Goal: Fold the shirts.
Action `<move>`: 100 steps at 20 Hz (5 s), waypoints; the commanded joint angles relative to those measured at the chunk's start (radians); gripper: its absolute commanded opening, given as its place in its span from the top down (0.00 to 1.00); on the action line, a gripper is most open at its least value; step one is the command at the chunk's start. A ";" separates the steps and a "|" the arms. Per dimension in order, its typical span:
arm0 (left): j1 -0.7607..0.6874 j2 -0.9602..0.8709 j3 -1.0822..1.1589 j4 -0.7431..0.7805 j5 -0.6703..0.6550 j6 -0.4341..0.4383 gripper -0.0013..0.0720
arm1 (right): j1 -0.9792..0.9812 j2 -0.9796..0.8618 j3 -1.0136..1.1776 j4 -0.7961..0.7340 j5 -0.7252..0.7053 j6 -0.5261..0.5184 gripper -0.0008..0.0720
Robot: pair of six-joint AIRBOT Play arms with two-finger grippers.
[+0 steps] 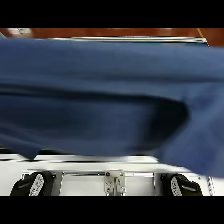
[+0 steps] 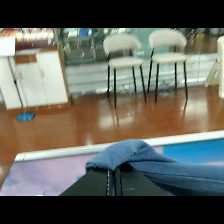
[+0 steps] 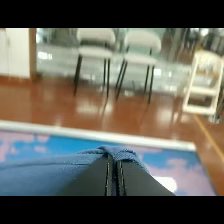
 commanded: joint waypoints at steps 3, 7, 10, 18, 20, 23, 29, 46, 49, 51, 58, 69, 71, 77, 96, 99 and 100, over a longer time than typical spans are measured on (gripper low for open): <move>0.000 0.010 -0.244 0.048 -0.135 -0.009 0.93 | 0.000 -0.164 0.000 -0.027 0.390 0.015 0.91; 0.000 -0.007 -0.620 0.048 -0.186 -0.009 0.93 | 0.001 -0.350 -0.188 0.010 0.502 0.096 0.91; 0.000 -0.090 -0.884 0.048 -0.090 -0.004 0.93 | 0.002 -0.477 -0.464 0.108 0.247 0.083 0.91; -0.146 -0.718 -0.829 0.006 0.351 0.019 0.93 | 0.050 -0.904 -0.587 0.335 -0.397 -0.008 0.91; -0.202 -0.853 -0.723 0.006 0.452 0.019 0.93 | 0.114 -0.958 -0.587 0.332 -0.566 -0.079 0.91; -0.270 -1.009 -0.583 0.006 0.630 0.022 0.93 | 0.195 -1.006 -0.587 0.332 -0.883 -0.141 0.91; -0.299 -1.173 -0.538 0.007 0.710 0.021 0.93 | 0.225 -1.110 -0.587 0.334 -0.967 -0.120 0.91; -0.263 -1.263 -0.489 0.040 -0.016 -0.011 0.93 | 0.125 -1.126 -0.587 0.096 -0.222 0.124 0.91; -0.263 -1.272 -0.489 0.040 -0.064 -0.021 0.93 | 0.132 -1.126 -0.587 0.096 -0.227 0.142 0.91; -0.260 -1.272 -0.489 0.041 -0.085 -0.035 0.93 | 0.132 -1.126 -0.587 0.095 -0.226 0.153 0.91; -0.216 -1.272 -0.484 0.048 -0.135 -0.034 0.93 | 0.129 -1.126 -0.587 0.094 -0.230 0.157 0.91; -0.196 -1.268 -0.484 0.043 -0.137 -0.035 0.23 | 0.100 -1.089 -0.585 0.095 -0.142 0.132 0.28; -0.163 -1.244 -0.484 0.048 -0.236 -0.035 0.24 | 0.053 -1.025 -0.585 0.094 -0.051 0.108 0.28; -0.020 -0.903 -0.801 0.048 -0.237 0.023 0.23 | -0.172 -0.805 -0.722 -0.030 0.292 -0.008 0.28; 0.163 -0.649 -1.535 -0.187 0.209 0.195 0.24 | -0.341 -0.630 -1.038 0.161 0.054 -0.058 0.28; 0.159 -0.668 -1.539 -0.220 0.219 0.196 0.24 | -0.341 -0.630 -1.038 0.161 0.057 -0.051 0.28; 0.148 -0.677 -1.543 -0.219 0.219 0.200 0.24 | -0.341 -0.630 -1.038 0.161 0.057 -0.048 0.28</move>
